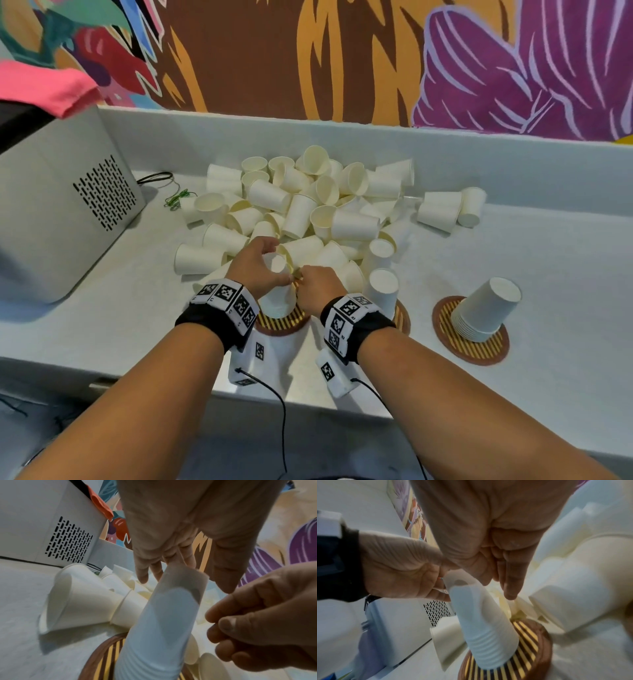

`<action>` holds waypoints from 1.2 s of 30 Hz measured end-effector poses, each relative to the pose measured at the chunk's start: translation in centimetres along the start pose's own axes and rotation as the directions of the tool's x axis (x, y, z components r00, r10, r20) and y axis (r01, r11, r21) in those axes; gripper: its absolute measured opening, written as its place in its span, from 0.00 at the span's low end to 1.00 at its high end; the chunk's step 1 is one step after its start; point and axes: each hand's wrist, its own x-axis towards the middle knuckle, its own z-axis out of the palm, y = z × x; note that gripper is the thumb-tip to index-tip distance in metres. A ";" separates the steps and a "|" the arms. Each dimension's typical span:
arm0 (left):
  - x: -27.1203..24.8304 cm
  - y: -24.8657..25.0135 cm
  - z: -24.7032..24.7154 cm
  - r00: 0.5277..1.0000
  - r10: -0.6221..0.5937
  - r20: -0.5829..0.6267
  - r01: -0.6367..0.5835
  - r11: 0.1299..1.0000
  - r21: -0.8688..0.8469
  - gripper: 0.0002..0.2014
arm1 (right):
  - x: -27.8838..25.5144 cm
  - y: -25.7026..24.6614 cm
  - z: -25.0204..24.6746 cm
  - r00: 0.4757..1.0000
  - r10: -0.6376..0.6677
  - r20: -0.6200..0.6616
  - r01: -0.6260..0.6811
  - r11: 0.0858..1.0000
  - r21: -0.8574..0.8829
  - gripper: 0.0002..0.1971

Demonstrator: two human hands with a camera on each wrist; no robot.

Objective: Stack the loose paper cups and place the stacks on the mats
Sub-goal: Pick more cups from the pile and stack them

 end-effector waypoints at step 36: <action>7.7 26.8 17.9 0.978 0.189 0.090 -0.185 0.981 -0.051 0.17 | -3.3 26.0 -28.0 0.928 0.189 -0.320 -0.229 0.969 -0.092 0.11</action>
